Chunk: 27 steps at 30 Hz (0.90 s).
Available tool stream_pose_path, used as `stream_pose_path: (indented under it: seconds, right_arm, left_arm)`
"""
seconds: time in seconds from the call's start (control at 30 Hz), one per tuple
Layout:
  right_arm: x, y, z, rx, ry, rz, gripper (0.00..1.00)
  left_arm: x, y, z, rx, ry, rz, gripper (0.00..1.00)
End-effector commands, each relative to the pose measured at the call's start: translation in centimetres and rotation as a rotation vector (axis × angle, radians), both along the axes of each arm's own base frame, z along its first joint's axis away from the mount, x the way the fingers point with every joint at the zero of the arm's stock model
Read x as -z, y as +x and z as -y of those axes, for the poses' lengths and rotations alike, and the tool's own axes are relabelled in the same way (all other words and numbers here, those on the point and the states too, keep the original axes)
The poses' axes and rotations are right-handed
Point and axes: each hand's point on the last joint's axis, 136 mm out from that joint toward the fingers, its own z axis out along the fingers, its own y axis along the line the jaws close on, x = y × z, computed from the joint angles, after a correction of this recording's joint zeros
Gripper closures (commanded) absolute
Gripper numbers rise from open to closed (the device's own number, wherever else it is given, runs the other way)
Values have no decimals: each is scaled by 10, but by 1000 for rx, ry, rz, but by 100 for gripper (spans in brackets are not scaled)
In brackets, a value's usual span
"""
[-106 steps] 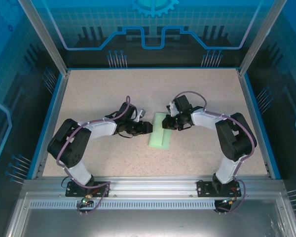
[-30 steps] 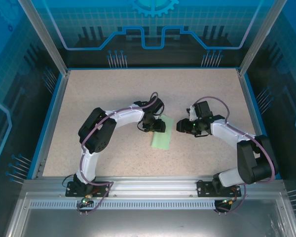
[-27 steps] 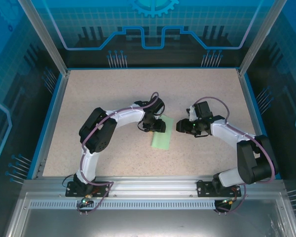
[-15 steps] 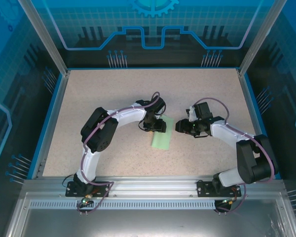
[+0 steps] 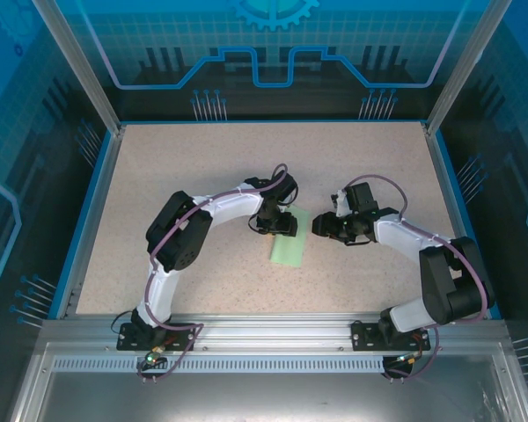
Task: Fold a paper plane with a square sheet of paper (fold left side to right side)
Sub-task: First fold in half a square sheet of paper at the center of the table.
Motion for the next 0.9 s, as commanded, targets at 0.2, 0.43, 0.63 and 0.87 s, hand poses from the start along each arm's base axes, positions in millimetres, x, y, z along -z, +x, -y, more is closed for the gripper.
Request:
stream_pose_path:
  seconds: [0.2,0.43,0.63,0.87]
  right_arm:
    - [5,-4,-9,-19,17,-19,49]
    - [7,-4,-12,-24,18,-22,49]
    - [7,-4,-14,-24,20,-23,49]
    - [8,-4,-17,-30,19,-25,49]
  left_arm:
    - [54,-32,26,109,-12,-95,42]
    - [55,-32,26,107,-8,-99,42]
    - [55,-31,28,97,-8,-104,42]
    - [58,-31,28,87,2,-121,41]
